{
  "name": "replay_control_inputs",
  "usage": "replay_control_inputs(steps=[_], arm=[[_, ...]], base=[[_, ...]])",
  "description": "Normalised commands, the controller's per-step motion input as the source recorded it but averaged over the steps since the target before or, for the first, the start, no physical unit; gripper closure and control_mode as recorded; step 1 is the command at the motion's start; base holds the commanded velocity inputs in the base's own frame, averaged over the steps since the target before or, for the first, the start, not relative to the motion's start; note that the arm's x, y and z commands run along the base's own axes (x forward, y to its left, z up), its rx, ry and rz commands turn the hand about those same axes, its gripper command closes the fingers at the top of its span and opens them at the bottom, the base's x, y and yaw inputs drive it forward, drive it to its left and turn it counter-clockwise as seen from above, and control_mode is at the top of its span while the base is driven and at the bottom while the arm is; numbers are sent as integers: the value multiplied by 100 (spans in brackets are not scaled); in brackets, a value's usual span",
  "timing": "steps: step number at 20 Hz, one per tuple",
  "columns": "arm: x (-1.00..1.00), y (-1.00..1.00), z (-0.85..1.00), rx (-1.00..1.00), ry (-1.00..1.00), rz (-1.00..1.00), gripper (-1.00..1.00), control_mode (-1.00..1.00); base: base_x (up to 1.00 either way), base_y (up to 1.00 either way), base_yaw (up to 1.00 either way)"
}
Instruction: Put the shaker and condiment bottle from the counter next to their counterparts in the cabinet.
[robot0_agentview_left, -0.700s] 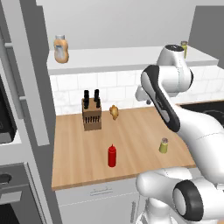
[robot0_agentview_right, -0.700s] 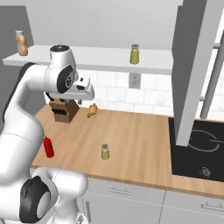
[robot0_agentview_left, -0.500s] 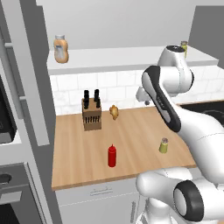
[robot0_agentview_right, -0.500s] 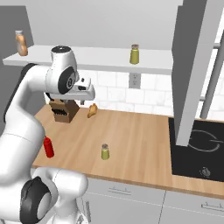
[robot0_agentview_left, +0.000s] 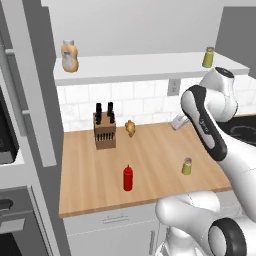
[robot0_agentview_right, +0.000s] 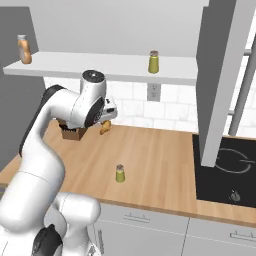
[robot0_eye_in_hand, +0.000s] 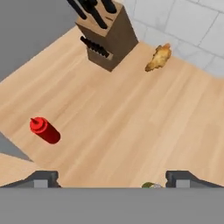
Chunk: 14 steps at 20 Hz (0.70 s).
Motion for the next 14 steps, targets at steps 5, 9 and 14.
replay_control_inputs(steps=[5, 9, 14], arm=[[15, -49, -27, 7, -16, 56, -100, -100], [28, -64, -28, 16, -18, 61, -100, -100], [15, -66, -72, 9, -11, 60, -100, -100]], base=[[0, 0, 0], [0, 0, 0], [0, 0, 0]])
